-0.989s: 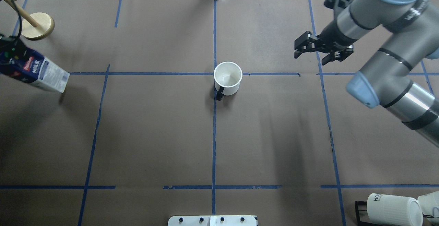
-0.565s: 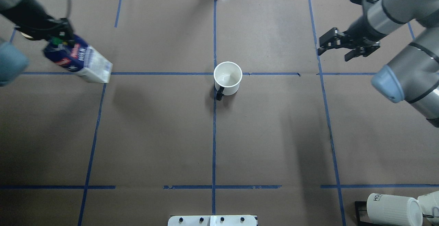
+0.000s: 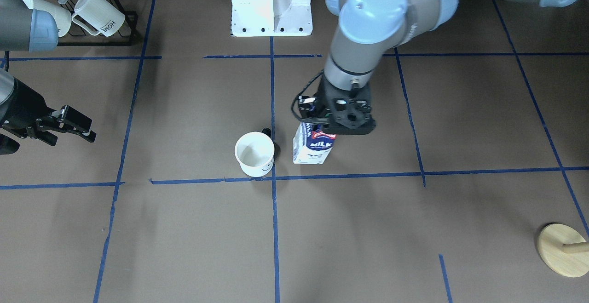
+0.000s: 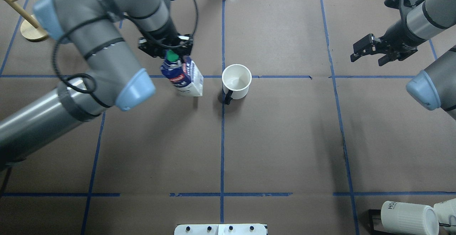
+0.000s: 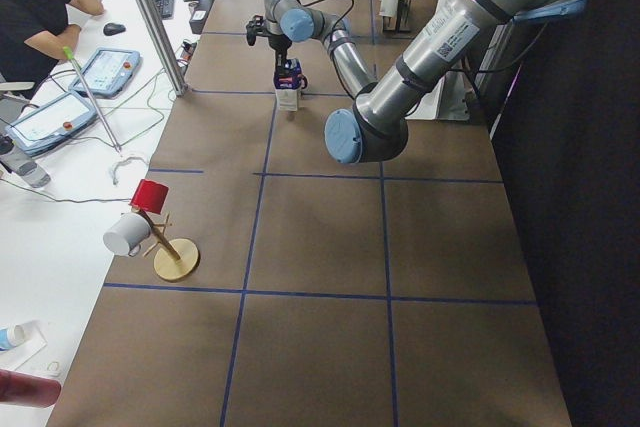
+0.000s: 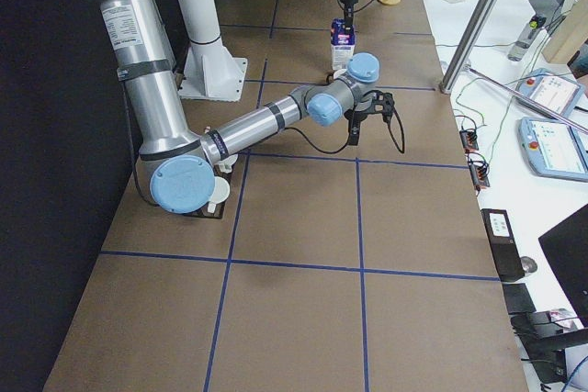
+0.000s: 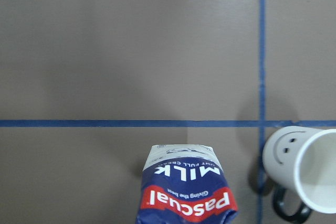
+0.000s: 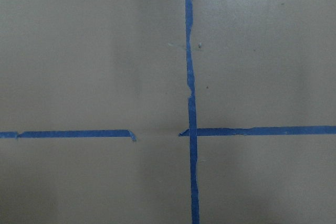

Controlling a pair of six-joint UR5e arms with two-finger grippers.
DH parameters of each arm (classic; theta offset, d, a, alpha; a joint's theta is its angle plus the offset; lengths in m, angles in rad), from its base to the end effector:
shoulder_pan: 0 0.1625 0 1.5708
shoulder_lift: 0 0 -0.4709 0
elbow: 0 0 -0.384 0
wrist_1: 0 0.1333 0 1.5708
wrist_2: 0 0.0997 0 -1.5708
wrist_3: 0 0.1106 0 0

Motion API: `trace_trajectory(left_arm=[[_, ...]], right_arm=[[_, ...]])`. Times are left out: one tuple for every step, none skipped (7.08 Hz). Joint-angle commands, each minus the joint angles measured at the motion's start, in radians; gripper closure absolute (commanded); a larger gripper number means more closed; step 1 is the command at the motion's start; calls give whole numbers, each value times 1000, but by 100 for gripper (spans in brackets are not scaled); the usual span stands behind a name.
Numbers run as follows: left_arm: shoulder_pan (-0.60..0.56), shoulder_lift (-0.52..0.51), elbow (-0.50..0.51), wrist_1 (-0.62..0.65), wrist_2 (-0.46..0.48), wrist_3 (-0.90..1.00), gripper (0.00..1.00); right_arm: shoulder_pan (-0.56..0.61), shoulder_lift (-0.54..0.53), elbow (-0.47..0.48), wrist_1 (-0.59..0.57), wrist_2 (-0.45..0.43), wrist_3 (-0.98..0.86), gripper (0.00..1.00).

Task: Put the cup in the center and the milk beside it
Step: 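Carry the milk carton with the left gripper beside the white mug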

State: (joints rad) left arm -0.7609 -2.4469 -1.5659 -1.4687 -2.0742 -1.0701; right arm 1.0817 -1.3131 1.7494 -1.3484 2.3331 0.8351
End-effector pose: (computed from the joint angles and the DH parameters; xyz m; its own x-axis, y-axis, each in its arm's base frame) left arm 0.4866 -0.5737 0.1704 0.6298 -0.0191 -0.7765 0.0669 0.9973 0.0298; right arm -0.2297 -0.5527 0.4578 0.5706 0.0391 0.8203 -0.0767 0.9970 0.0059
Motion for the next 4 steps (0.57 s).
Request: trace_trajectory(left_arm=[[41, -78, 97, -5, 60, -14, 76], [43, -78, 101, -5, 65, -14, 64], [46, -75, 105, -5, 65, -8, 24], [55, -76, 107, -5, 66, -8, 15]], right_arm=[[-2, -3, -1, 0, -4, 1, 0], [-2, -3, -2, 0, -6, 1, 0], [-3, -2, -5, 0, -8, 1, 0], [-3, -1, -7, 0, -8, -1, 0]])
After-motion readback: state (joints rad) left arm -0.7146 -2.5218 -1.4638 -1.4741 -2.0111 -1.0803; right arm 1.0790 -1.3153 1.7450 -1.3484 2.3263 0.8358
